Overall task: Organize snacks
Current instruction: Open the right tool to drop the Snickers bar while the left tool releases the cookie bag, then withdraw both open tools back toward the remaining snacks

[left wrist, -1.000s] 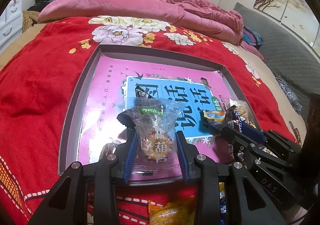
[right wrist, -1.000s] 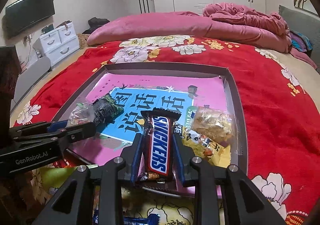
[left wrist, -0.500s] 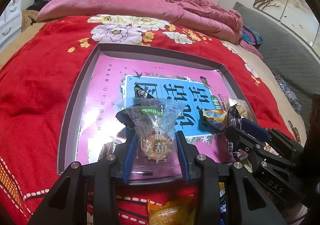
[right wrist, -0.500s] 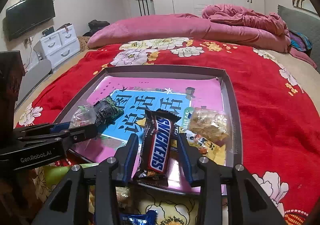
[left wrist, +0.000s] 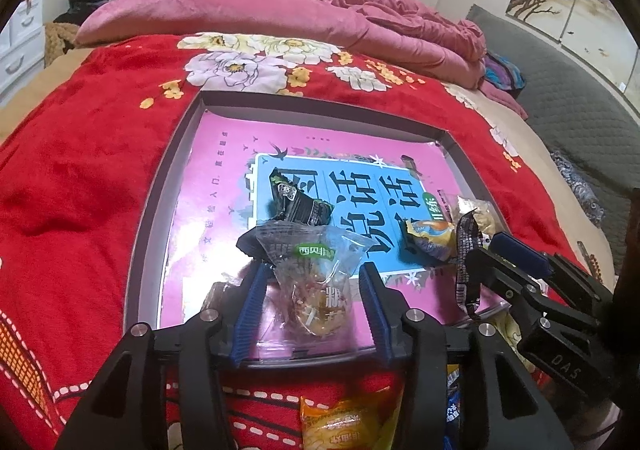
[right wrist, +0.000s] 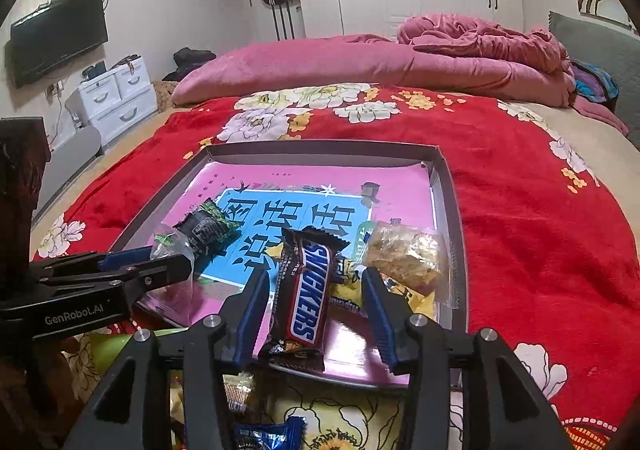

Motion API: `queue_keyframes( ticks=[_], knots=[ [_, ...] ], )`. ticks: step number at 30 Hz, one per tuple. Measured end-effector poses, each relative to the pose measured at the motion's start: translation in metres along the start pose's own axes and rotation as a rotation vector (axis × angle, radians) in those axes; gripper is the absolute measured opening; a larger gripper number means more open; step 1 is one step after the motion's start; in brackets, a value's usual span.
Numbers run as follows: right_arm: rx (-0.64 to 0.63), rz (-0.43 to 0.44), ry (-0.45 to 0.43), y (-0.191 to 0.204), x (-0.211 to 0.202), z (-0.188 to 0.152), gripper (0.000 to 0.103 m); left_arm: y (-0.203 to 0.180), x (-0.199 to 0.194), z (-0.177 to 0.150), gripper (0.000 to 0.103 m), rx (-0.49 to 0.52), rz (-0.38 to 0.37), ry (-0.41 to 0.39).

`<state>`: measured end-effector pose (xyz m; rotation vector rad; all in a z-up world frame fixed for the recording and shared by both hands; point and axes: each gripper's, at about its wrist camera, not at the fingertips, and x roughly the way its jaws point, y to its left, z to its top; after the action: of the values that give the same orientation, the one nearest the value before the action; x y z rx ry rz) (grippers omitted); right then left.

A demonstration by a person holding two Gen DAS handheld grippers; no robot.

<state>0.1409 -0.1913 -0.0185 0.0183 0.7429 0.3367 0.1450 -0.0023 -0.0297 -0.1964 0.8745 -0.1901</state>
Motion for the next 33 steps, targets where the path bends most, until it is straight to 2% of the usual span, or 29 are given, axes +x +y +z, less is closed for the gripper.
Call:
queue_keyframes(
  ticks=[4, 8, 17, 20, 33],
  knots=[
    [0.008, -0.005, -0.013, -0.002, -0.004, 0.000, 0.050, 0.001, -0.004, 0.001, 0.053, 0.002, -0.002, -0.017],
    [0.014, -0.008, -0.025, -0.004, -0.008, 0.000, 0.052, 0.003, -0.010, 0.002, 0.063, -0.002, -0.006, -0.034],
    [0.059, 0.008, -0.061, -0.012, -0.021, 0.000, 0.065, 0.010, -0.029, 0.000, 0.069, 0.000, 0.014, -0.078],
    [0.061, 0.011, -0.064, -0.012, -0.024, 0.000, 0.066, 0.011, -0.034, -0.002, 0.074, 0.003, 0.019, -0.082],
    [0.037, 0.029, -0.059, -0.002, -0.036, -0.008, 0.078, 0.012, -0.046, -0.011, 0.078, 0.015, 0.039, -0.083]
  ],
)
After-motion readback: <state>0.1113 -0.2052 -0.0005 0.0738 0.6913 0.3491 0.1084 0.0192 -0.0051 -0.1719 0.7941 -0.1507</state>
